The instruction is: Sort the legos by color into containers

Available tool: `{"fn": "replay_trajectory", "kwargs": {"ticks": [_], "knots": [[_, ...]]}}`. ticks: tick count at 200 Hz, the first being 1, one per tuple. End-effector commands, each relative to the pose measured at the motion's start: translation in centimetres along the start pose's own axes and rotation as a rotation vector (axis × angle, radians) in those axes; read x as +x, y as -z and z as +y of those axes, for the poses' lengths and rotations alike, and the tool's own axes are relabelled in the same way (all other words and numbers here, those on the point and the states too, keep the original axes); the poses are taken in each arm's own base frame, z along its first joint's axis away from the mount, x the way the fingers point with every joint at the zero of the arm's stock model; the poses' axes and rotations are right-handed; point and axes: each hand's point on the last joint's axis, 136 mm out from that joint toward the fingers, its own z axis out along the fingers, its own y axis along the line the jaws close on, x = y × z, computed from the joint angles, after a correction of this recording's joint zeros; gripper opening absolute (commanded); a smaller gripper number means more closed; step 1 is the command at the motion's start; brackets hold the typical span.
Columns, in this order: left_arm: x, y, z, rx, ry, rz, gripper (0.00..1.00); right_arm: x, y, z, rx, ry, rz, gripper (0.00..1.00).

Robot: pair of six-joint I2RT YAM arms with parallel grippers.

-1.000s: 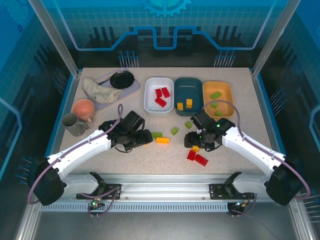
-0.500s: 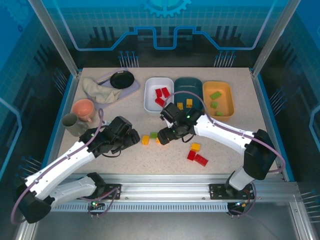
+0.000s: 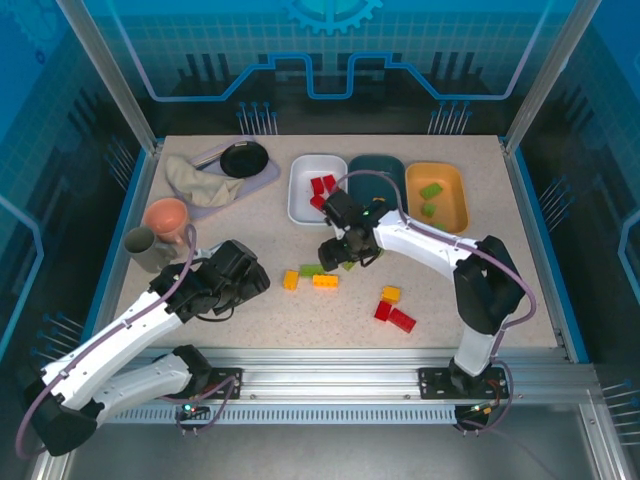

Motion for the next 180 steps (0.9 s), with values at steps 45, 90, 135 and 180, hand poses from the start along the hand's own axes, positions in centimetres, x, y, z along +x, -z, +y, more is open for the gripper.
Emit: {"fn": "replay_trajectory", "kwargs": {"ticks": [45, 90, 135, 180], "knots": [[0.1, -0.5, 0.1, -0.018, 0.006, 0.003, 0.81, 0.5, -3.7, -1.6, -0.005, -0.016, 0.131, 0.74], [0.1, -0.7, -0.5, -0.014, 0.000, 0.011, 0.81, 0.7, -5.1, -2.0, -0.032, -0.140, 0.181, 0.70], [0.3, -0.8, -0.3, -0.019, 0.008, 0.016, 0.81, 1.0, -4.9, -1.6, -0.066, -0.374, 0.186, 0.73], [0.4, -1.0, -0.4, -0.013, 0.005, 0.020, 0.81, 0.7, -5.2, -2.6, -0.004, -0.538, 0.167, 0.66]]}}
